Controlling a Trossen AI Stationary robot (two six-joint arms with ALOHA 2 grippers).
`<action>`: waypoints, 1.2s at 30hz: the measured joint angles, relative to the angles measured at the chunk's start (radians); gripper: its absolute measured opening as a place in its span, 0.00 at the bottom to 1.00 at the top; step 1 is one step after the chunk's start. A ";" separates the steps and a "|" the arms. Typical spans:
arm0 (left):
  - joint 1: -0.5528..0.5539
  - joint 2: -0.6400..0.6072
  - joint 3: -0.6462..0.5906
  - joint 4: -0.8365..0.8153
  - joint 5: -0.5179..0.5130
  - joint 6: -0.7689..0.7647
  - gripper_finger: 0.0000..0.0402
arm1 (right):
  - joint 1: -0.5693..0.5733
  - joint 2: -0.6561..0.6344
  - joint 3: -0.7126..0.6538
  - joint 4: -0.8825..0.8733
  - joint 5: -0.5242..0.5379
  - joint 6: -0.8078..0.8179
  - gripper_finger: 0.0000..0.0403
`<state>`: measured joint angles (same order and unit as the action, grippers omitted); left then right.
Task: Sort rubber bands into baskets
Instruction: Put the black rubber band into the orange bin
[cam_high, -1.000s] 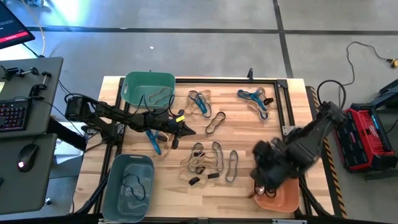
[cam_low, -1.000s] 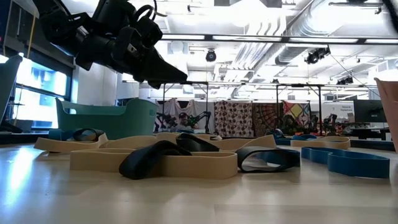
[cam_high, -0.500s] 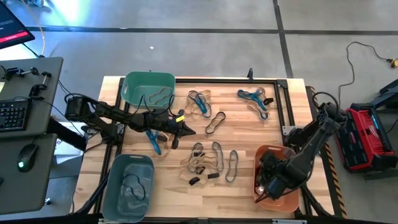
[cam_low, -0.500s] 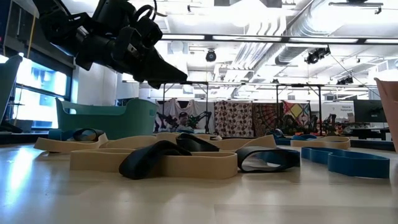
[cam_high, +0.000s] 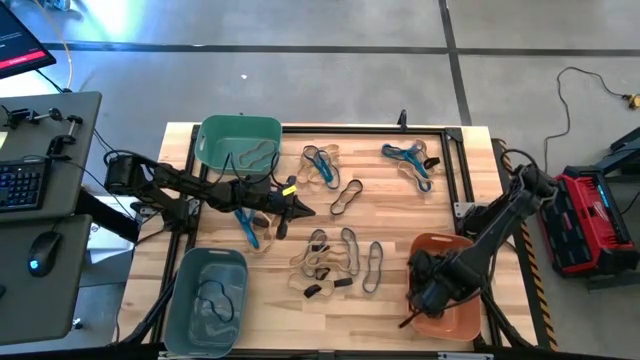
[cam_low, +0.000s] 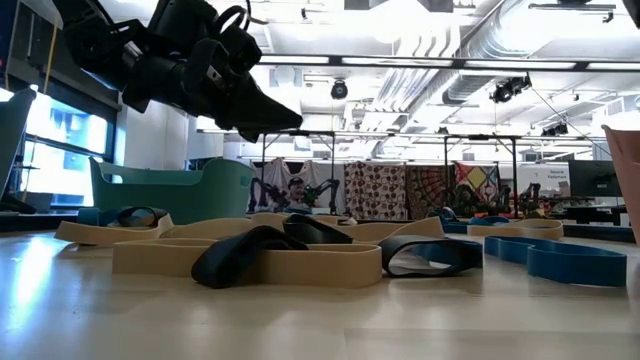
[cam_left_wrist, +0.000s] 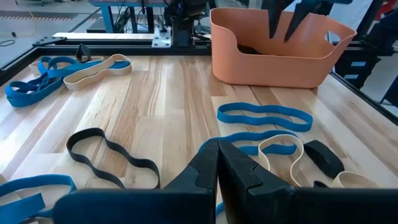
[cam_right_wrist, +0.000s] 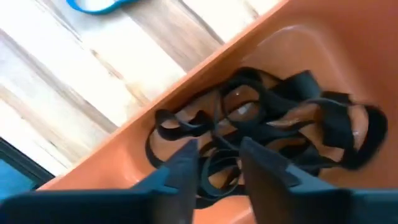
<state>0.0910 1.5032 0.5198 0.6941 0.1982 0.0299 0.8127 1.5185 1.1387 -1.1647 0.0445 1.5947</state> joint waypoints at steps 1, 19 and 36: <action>0.000 0.000 0.000 0.000 0.000 0.000 0.00 | -0.006 0.000 0.013 -0.019 0.002 -0.005 0.35; 0.000 0.000 0.000 0.007 0.000 0.000 0.00 | -0.193 0.005 0.266 0.062 0.389 -0.532 0.48; 0.000 0.000 0.000 -0.060 0.001 0.000 0.00 | -0.450 0.265 0.199 0.536 0.093 -1.160 0.48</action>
<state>0.0909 1.5032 0.5201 0.6344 0.1989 0.0296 0.3622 1.7839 1.3373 -0.6287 0.1377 0.4347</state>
